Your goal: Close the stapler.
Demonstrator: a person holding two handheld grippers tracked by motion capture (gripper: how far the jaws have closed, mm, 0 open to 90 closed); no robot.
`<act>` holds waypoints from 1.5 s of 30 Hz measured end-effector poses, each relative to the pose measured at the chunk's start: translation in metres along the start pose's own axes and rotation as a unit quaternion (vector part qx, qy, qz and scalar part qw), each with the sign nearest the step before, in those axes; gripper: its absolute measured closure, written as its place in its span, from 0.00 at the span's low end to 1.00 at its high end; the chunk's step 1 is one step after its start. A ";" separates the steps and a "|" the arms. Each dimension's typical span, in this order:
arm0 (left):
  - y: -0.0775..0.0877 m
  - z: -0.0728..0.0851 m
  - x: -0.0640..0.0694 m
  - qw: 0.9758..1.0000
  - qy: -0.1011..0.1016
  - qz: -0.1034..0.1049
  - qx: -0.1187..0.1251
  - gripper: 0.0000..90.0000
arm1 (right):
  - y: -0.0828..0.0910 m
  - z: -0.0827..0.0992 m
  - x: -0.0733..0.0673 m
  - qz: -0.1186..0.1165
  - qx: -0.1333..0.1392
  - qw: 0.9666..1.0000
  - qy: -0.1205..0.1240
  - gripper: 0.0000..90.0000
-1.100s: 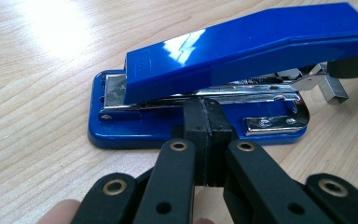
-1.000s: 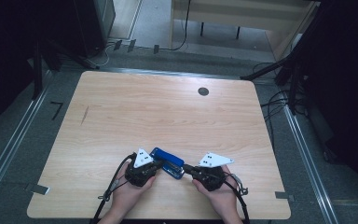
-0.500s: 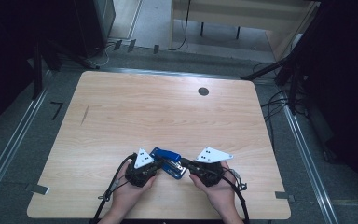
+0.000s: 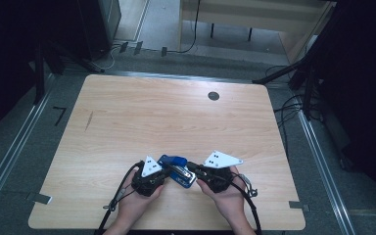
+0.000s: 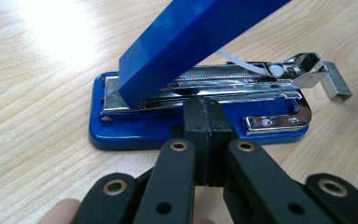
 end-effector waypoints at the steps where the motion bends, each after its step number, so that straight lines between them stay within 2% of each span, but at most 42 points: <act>1: 0.000 0.000 0.000 1.000 0.000 0.000 0.000 1.00 | 0.000 -0.001 0.000 -0.001 0.002 1.000 -0.002 1.00; 29: -0.001 -0.001 0.000 1.000 -0.008 -0.006 0.000 1.00 | -0.007 -0.024 -0.003 0.011 -0.002 1.000 0.018 1.00; 39: -0.002 -0.001 0.000 1.000 -0.006 -0.006 0.002 1.00 | -0.011 -0.030 -0.004 0.008 0.003 1.000 0.016 1.00; 45: -0.002 -0.002 0.000 1.000 -0.014 -0.009 0.002 1.00 | -0.014 -0.035 -0.004 0.006 0.001 1.000 0.021 1.00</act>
Point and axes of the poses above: each handheld gripper's, and its own axes: y roughly backward along the jaws, z roughly out of its underside, x roughly to its right, the point moved 9 cm from there along -y, roughly forward along the jaws, and after that the axes turned 2 degrees about -y, right-handed, at the moved point
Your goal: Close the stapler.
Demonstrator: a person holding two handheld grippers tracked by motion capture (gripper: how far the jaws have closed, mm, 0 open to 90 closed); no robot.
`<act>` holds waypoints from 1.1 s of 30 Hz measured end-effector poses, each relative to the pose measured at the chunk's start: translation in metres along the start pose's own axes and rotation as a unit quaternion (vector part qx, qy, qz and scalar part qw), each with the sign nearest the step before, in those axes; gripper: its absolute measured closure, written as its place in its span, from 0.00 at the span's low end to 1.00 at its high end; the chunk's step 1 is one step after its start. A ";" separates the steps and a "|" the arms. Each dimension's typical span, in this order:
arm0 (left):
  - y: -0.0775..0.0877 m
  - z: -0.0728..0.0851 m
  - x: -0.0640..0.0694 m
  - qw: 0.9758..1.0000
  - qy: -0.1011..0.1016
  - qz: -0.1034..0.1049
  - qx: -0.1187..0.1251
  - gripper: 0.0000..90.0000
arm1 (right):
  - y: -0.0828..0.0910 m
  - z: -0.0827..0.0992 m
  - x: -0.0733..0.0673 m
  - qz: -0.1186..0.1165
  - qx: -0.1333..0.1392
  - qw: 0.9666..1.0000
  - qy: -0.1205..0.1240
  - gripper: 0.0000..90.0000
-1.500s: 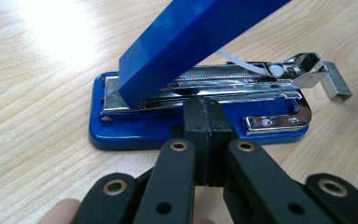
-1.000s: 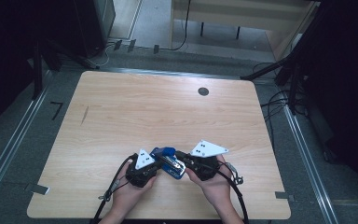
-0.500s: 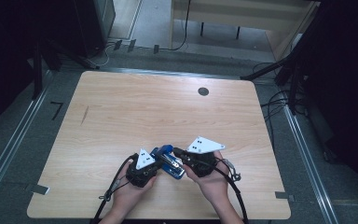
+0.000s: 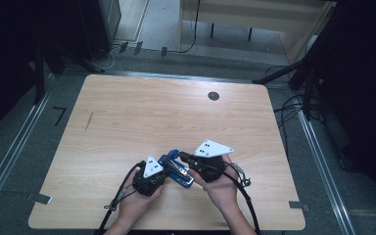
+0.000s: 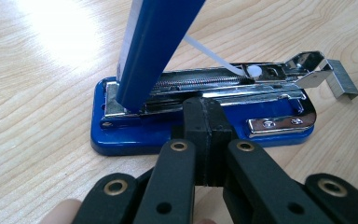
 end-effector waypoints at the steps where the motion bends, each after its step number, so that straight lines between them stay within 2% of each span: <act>1: 0.000 0.000 0.000 1.000 -0.002 -0.002 0.000 1.00 | -0.001 -0.001 0.000 0.000 0.000 1.000 0.000 1.00; 16: 0.000 0.000 0.000 1.000 -0.003 -0.004 0.001 1.00 | -0.017 -0.020 -0.005 -0.004 0.002 1.000 0.010 1.00; 33: 0.000 0.000 0.000 1.000 -0.003 -0.002 0.001 1.00 | -0.027 -0.028 -0.006 -0.005 0.005 1.000 0.013 1.00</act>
Point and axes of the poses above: each handheld gripper's, and its own axes: y roughly backward along the jaws, z roughly out of its underside, x roughly to its right, the point moved 9 cm from there along -y, roughly forward along the jaws, and after that the axes turned 2 degrees about -y, right-handed, at the moved point
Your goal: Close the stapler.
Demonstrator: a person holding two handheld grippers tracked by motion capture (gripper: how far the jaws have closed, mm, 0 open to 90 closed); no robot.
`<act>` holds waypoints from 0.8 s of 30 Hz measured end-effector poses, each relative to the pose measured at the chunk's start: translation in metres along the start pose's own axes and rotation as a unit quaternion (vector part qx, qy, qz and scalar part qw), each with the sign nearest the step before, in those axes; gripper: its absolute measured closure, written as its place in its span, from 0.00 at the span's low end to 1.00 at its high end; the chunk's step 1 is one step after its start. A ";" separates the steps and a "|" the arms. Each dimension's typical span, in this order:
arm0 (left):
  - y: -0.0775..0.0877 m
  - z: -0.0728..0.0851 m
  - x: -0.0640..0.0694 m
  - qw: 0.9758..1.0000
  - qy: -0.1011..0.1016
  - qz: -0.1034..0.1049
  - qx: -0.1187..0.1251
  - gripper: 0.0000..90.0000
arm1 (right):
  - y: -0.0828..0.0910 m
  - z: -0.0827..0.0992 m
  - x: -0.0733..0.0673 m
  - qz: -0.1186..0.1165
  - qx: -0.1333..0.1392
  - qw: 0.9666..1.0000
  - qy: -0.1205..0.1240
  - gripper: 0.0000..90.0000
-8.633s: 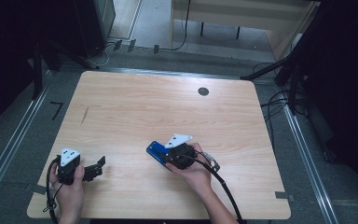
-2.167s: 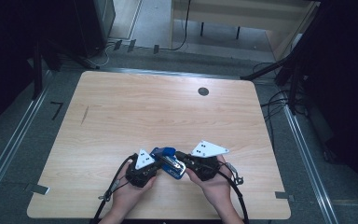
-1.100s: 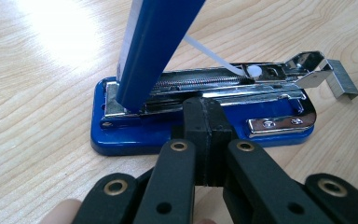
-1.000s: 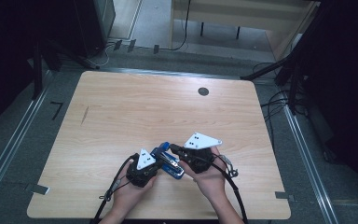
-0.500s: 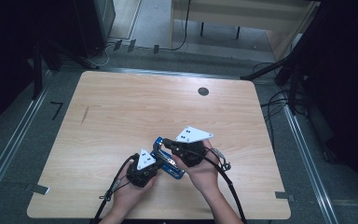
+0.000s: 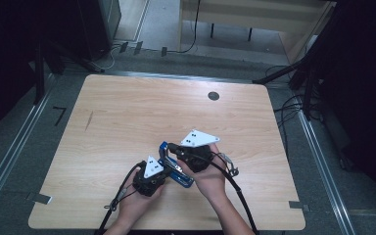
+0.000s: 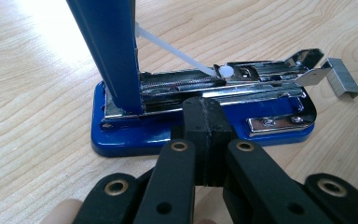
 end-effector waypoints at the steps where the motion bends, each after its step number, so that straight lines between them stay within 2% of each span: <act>1: 0.000 0.000 0.000 1.000 0.000 0.000 0.000 1.00 | 0.000 0.000 0.000 0.000 0.000 1.000 0.000 1.00; 24: 0.000 0.000 0.000 1.000 -0.001 0.001 0.000 1.00 | -0.021 -0.012 -0.003 -0.006 -0.003 1.000 0.007 1.00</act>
Point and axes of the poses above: each handheld gripper's, and its own axes: y roughly backward along the jaws, z roughly out of its underside, x roughly to its right, the point moved 9 cm from there along -y, roughly forward along the jaws, and after that the axes turned 2 degrees about -y, right-handed, at the moved point
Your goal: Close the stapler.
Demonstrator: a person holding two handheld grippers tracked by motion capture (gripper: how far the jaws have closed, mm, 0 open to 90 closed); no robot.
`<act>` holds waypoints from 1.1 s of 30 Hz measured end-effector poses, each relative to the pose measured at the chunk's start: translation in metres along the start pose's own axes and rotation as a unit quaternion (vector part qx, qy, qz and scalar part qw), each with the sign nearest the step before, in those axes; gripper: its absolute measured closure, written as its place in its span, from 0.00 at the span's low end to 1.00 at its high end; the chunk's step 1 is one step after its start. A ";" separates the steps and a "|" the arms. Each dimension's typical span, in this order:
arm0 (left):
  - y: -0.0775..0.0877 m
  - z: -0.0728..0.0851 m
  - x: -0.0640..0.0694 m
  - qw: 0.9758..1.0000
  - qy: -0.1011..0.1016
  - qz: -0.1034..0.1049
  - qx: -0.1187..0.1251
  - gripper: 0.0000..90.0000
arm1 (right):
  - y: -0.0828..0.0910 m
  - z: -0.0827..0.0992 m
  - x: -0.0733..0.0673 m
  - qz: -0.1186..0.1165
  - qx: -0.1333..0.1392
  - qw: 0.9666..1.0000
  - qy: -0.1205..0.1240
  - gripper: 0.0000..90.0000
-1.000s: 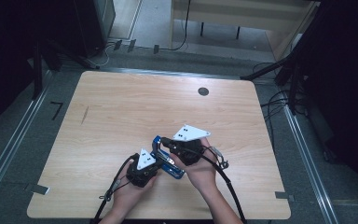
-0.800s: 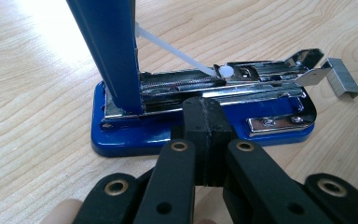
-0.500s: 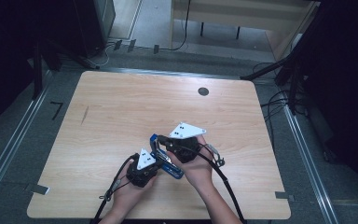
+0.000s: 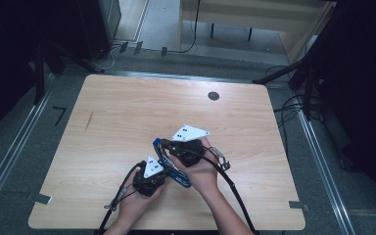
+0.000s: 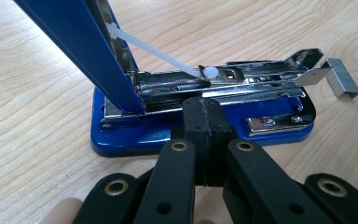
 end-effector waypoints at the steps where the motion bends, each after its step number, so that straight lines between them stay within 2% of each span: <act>1: 0.000 0.000 0.000 1.000 0.000 0.000 0.000 1.00 | -0.001 0.000 0.000 0.000 0.000 1.000 0.001 1.00; 14: 0.000 0.000 0.000 1.000 0.000 0.000 0.000 1.00 | -0.014 -0.004 -0.001 -0.005 0.001 1.000 -0.001 1.00; 22: 0.000 0.000 0.000 1.000 0.001 0.003 -0.001 1.00 | -0.022 -0.007 0.001 -0.018 -0.001 1.000 -0.005 1.00; 24: 0.000 0.000 0.000 1.000 0.001 0.003 -0.001 1.00 | -0.025 -0.008 0.001 -0.026 0.001 1.000 -0.014 1.00; 33: 0.000 0.000 -0.001 1.000 0.005 0.004 -0.001 1.00 | -0.033 -0.010 0.002 -0.028 -0.007 1.000 -0.004 1.00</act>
Point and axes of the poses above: each handheld gripper's, and its own axes: y roughly backward along the jaws, z roughly out of its underside, x roughly to its right, the point moved 9 cm from there along -y, roughly forward along the jaws, and after that the axes turned 2 degrees about -y, right-handed, at the moved point
